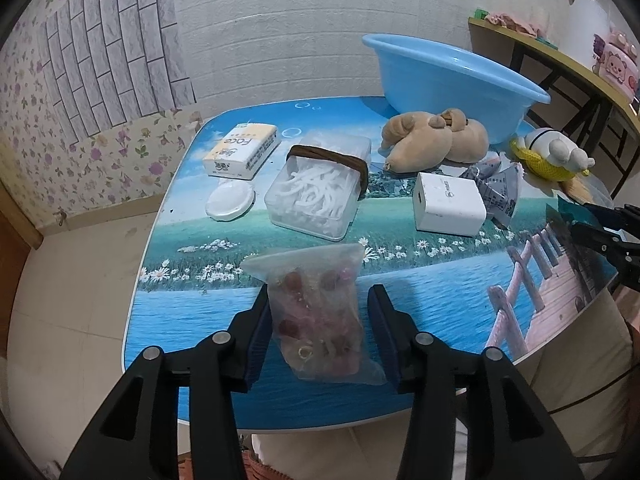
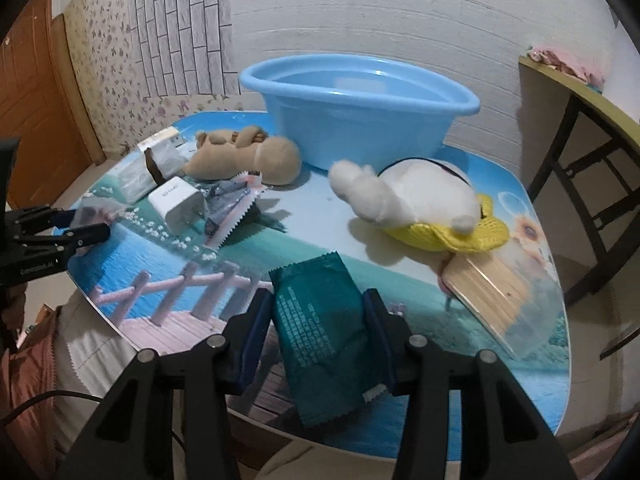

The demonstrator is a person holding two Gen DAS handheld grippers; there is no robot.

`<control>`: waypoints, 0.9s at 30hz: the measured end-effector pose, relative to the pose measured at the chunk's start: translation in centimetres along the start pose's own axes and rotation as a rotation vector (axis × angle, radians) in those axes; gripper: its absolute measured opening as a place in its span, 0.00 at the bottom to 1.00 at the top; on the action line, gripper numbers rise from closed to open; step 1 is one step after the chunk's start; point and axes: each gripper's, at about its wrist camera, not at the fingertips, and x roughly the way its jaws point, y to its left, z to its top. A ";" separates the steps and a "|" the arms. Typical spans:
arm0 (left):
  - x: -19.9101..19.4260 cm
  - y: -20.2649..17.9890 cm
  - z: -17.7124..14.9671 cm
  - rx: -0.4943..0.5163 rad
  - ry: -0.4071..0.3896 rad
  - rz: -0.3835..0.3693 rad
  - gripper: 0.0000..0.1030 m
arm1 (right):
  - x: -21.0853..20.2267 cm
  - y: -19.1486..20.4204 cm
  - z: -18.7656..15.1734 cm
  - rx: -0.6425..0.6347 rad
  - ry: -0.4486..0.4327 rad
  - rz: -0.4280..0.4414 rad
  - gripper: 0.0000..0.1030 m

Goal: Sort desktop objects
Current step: 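Grasp the bag of pink items with the left tool while the right tool grasps the teal packet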

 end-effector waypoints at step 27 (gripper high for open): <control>-0.6 0.4 0.1 -0.021 -0.018 -0.093 0.31 | -0.6 0.3 -2.0 -0.188 0.045 0.070 0.65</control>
